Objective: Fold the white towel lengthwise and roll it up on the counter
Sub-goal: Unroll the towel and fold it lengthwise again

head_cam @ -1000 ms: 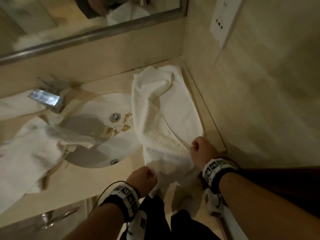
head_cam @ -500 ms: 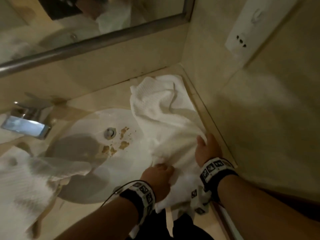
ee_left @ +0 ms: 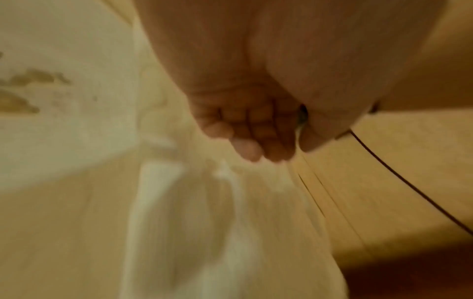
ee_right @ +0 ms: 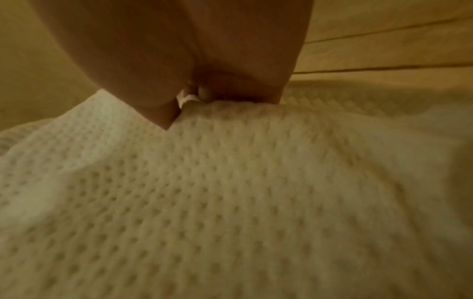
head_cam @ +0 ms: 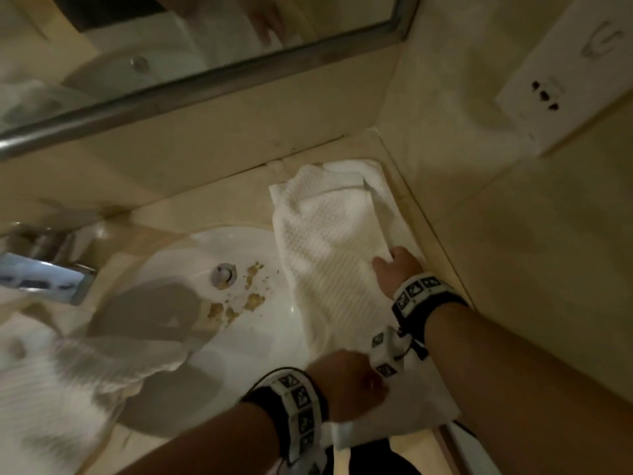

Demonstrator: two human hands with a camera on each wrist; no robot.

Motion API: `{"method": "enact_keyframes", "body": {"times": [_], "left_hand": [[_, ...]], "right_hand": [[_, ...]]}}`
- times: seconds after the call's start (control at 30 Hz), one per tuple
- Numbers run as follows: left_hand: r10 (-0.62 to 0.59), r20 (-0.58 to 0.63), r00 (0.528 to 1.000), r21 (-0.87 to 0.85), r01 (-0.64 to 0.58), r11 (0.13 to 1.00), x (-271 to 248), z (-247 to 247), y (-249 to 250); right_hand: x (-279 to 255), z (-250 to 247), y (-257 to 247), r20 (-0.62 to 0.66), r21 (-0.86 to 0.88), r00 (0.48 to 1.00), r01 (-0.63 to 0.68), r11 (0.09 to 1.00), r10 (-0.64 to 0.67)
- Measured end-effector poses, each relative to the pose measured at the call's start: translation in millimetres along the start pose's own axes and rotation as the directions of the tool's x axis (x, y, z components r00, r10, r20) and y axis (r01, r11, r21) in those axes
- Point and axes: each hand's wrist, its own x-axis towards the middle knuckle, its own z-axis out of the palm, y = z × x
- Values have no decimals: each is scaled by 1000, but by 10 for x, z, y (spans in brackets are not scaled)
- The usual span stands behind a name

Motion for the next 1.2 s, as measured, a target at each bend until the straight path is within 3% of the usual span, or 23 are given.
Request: {"method": "enact_keyframes", "body": {"times": [0.03, 0.07, 0.1, 0.13, 0.17, 0.27, 0.33, 0.4, 0.5, 0.57, 0.63, 0.67, 0.7, 0.77, 0.8, 0.83, 0.9, 1.0, 1.1, 1.2], "left_hand": [[-7, -222, 975, 12, 10, 1000, 2, -116, -23], [11, -428, 904, 67, 19, 998, 19, -263, -60], [42, -564, 824, 144, 48, 988, 43, -410, -119], [56, -620, 782, 202, 91, 975, 73, -543, -187], [33, -620, 784, 241, 149, 959, 117, -652, -265], [-59, -514, 856, 323, 256, 911, 184, -803, -435], [-32, -474, 880, 395, 245, 886, 170, -738, -479], [3, -421, 907, 423, 194, 885, 145, -598, -487], [-85, -346, 935, 221, 169, 961, 110, -438, -513], [-145, -307, 940, 37, 164, 986, 68, -424, -531], [-222, -338, 915, -136, 186, 973, 44, -444, -575], [-289, -405, 867, -252, 197, 947, 37, -471, -605], [-368, -500, 784, -362, 197, 911, 43, -512, -661], [-499, -662, 559, -508, 155, 847, 69, -651, -756], [-537, -691, 483, -563, 105, 820, 90, -747, -783], [-558, -698, 449, -608, 42, 793, 97, -852, -791], [-554, -691, 464, -626, 0, 780, 109, -1051, -781], [-499, -630, 595, -538, 130, 833, 106, -1253, -765], [-501, -491, 713, -481, 258, 838, 109, -1271, -790], [-551, -400, 733, -581, 263, 770, 149, -1216, -868]], "right_hand": [[2, 8, 27, -9, -45, 1000, -9, 999, 9], [-5, 12, 73, -14, -93, 1000, -27, 995, 26], [-27, 10, 126, -25, -140, 999, -41, 989, 38], [-37, 2, 182, -36, -190, 997, -67, 980, 61], [-57, -15, 224, -43, -237, 995, -97, 967, 89], [-111, -129, 315, 26, -335, 981, -172, 926, 191], [-116, -228, 310, 81, -382, 971, -178, 907, 225], [-61, -296, 257, 91, -355, 985, -108, 929, 149], [104, -333, 55, 17, -102, 1000, -1, 995, 3], [202, -319, -104, -12, 63, 1000, 1, 998, 0], [274, -299, -218, -17, 153, 1000, 8, 988, -6], [303, -285, -238, -18, 168, 1000, 10, 986, -7], [312, -262, -244, -6, 179, 1000, 10, 984, -9], [294, -171, -218, 36, 153, 997, 58, 987, -65], [280, -111, -195, 69, 117, 990, 112, 987, -121], [261, -39, -171, 110, 72, 976, 179, 981, -186], [229, 86, -129, 218, -3, 940, 269, 963, -262], [185, 153, -120, 331, -16, 901, 300, 954, -278], [187, 149, -160, 316, 46, 906, 282, 958, -282], [187, 147, -235, 249, 112, 928, 256, 960, -276]]}}
